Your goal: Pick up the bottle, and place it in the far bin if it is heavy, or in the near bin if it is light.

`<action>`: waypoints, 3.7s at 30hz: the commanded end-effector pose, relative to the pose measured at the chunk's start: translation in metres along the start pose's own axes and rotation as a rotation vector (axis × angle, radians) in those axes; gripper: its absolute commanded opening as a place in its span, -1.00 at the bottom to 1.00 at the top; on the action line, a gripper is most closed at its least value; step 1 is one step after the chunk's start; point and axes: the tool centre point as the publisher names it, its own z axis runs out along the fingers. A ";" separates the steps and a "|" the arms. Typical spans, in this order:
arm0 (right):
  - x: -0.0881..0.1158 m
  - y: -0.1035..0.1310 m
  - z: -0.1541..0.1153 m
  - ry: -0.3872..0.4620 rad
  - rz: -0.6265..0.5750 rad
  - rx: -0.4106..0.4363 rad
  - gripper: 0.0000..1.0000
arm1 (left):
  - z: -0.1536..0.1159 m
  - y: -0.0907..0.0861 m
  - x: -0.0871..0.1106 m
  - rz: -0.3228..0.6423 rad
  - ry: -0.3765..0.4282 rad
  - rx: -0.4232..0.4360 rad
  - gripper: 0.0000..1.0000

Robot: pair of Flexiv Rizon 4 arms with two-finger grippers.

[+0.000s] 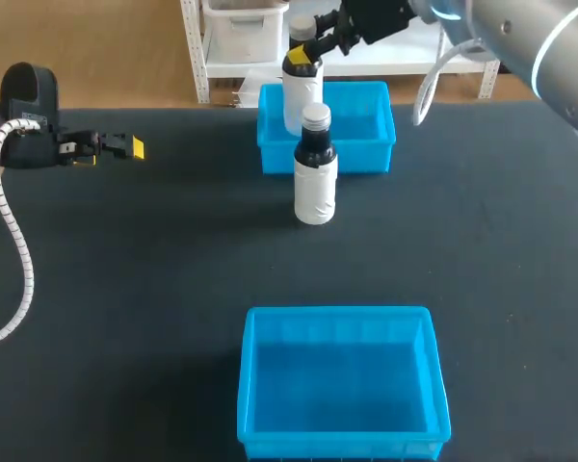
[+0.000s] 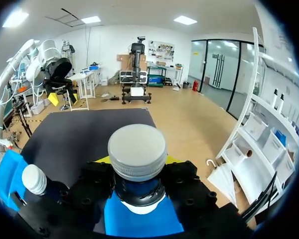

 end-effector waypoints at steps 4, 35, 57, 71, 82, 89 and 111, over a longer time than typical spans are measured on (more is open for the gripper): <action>-0.001 -0.015 0.013 -0.001 0.010 -0.060 -1.00 | 0.000 0.000 0.000 0.000 0.000 0.000 1.00; 0.024 -0.021 0.036 0.017 0.071 -0.070 -1.00 | 0.000 0.000 0.000 0.000 0.000 0.000 1.00; 0.028 -0.023 0.042 0.032 0.077 -0.091 -0.97 | 0.000 0.000 0.000 0.000 0.000 0.000 1.00; 0.031 -0.021 0.035 0.051 0.083 -0.098 1.00 | 0.000 0.000 0.000 0.000 0.000 0.000 1.00; 0.044 -0.015 -0.008 0.071 0.101 -0.038 1.00 | 0.000 0.000 0.000 0.000 0.000 0.000 1.00; 0.055 -0.006 -0.043 0.081 0.116 0.009 1.00 | 0.000 0.000 0.000 0.000 0.000 0.000 1.00; 0.070 0.069 -0.148 0.063 0.119 0.141 1.00 | 0.000 0.000 0.000 0.000 0.000 0.000 1.00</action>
